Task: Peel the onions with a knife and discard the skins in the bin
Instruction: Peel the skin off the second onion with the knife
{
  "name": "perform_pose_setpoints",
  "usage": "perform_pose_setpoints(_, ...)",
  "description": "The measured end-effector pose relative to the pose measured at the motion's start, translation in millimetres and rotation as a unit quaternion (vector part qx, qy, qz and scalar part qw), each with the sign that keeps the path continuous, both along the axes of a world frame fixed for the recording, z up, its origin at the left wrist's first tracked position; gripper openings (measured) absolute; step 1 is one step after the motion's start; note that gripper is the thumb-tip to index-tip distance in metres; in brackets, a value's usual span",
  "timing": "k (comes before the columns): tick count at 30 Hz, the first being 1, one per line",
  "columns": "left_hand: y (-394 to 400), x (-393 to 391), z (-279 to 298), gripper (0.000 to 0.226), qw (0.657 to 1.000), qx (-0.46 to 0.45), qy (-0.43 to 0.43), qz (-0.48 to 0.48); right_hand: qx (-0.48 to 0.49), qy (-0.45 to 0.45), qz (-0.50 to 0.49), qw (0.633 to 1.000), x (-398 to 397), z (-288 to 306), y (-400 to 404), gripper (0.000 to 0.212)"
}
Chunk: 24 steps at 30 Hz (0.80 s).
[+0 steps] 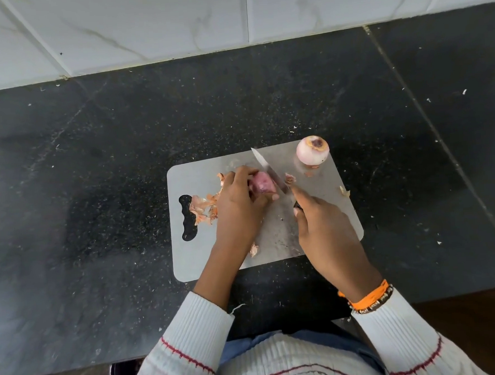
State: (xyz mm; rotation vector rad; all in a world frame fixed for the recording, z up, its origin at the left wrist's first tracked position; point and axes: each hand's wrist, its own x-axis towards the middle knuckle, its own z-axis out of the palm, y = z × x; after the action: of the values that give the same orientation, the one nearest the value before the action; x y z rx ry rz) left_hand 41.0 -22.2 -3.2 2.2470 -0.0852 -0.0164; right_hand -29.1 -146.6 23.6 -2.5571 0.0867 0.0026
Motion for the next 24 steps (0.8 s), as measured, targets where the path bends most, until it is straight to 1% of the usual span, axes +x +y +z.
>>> perform_pose_setpoints(4, 3.7, 4.2, 0.8, 0.051, 0.999, -0.015, 0.034, 0.012, -0.018, 0.042, -0.019, 0.999, 3.2, 0.1, -4.2, 0.048)
perform_pose_setpoints(7, 4.2, 5.3, 1.0, 0.050, 0.999, -0.024, 0.039, 0.016, -0.004, 0.025, -0.021, 0.999, 0.3, 7.8, -2.3, 0.050)
perform_pose_setpoints(10, 3.6, 5.6, 0.3, 0.048, 0.998, -0.033, 0.042, 0.019, -0.016, 0.012, 0.000, 1.000, -5.1, 15.2, 1.2, 0.055)
perform_pose_setpoints(16, 4.6, 5.9, -0.1, 0.044, 0.999, -0.033, 0.038, 0.016, -0.079, 0.068, 0.016, 0.994, -6.2, 19.8, 8.2, 0.062)
perform_pose_setpoints(21, 5.2, 8.5, 1.2, 0.044, 0.998, -0.024, 0.053, 0.015, -0.090, 0.096, 0.020, 0.991, -3.9, 26.3, 8.5, 0.065)
perform_pose_setpoints(24, 4.4, 7.9, 1.5, 0.047, 0.999, -0.016, 0.046, 0.006, -0.104, 0.110, 0.027, 0.988, -7.7, 29.8, 11.8, 0.068)
